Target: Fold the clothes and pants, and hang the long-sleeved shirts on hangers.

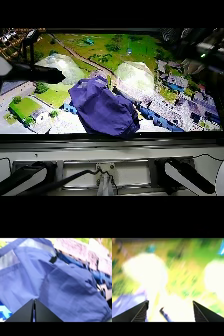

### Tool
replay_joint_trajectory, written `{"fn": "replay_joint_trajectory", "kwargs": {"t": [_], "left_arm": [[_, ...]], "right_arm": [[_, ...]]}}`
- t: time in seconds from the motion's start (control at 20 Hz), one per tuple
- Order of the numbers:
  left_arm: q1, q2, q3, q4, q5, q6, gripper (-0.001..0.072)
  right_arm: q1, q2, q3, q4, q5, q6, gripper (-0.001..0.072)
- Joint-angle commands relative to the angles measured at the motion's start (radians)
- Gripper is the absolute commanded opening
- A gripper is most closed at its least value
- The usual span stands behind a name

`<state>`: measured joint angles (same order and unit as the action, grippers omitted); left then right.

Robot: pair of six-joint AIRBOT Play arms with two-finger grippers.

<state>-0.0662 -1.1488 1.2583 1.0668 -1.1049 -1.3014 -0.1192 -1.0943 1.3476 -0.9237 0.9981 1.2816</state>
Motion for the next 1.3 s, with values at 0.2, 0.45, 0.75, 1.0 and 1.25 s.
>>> {"fn": "replay_joint_trajectory", "kwargs": {"t": [0.2, 0.45, 0.75, 1.0, 1.25], "left_arm": [[0.001, 0.043, -0.295, -0.159, 0.221, 0.002, 0.0314], [0.0, 0.027, -0.283, -0.182, 0.313, 0.059, 0.037], [0.007, -0.019, -0.187, -0.178, 0.319, 0.098, 0.0384], [-0.047, -0.19, -0.061, -0.178, 0.278, 0.098, 0.0479], [-0.082, -0.441, 0.145, -0.178, 0.161, 0.098, 0.048]], "right_arm": [[0.267, -0.069, -0.314, 0.151, -0.104, -0.073, 0.0554], [0.443, -0.164, -0.373, 0.074, -0.199, 0.018, 0.055], [0.446, -0.163, -0.517, -0.074, -0.023, 0.117, 0.046], [0.455, -0.083, -0.626, -0.07, -0.08, 0.124, 0.046], [0.542, -0.077, -0.685, -0.068, -0.074, 0.119, 0.0136]]}}
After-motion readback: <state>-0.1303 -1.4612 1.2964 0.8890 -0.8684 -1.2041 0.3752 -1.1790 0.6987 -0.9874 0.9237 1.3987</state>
